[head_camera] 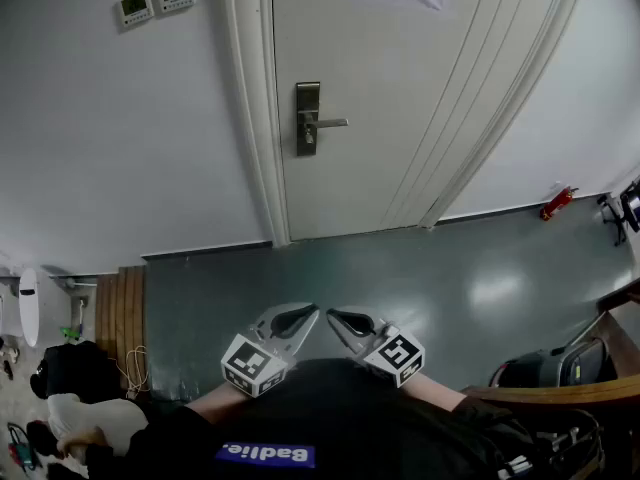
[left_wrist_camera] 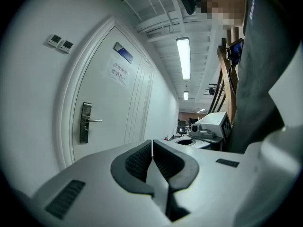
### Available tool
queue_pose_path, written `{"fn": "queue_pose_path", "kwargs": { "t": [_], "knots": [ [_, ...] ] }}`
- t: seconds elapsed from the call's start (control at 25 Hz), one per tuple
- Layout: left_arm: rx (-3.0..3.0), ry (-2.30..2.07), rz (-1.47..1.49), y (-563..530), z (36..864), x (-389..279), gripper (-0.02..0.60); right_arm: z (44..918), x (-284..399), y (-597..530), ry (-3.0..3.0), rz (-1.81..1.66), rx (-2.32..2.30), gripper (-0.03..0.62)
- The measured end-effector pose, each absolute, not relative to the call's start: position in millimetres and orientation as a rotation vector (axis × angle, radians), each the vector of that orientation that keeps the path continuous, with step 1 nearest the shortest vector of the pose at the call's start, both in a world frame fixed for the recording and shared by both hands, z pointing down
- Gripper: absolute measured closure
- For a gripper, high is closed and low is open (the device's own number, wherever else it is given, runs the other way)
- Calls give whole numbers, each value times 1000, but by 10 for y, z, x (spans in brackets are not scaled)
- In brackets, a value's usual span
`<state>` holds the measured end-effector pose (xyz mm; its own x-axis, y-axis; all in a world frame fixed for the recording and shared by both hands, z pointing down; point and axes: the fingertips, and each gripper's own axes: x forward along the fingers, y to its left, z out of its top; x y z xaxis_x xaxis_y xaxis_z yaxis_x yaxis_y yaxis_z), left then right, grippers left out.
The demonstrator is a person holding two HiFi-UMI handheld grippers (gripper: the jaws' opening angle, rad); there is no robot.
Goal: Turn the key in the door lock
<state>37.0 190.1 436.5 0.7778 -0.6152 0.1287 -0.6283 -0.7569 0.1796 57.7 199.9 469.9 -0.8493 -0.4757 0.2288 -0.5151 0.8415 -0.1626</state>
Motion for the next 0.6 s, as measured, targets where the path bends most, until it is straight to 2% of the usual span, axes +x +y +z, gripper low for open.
{"fn": "queue_pose_path", "kwargs": {
  "t": [0.6],
  "knots": [
    [2749, -993, 97, 1887, 4365, 313, 568, 4681, 557, 1977, -2855, 298, 775, 592]
  ]
}}
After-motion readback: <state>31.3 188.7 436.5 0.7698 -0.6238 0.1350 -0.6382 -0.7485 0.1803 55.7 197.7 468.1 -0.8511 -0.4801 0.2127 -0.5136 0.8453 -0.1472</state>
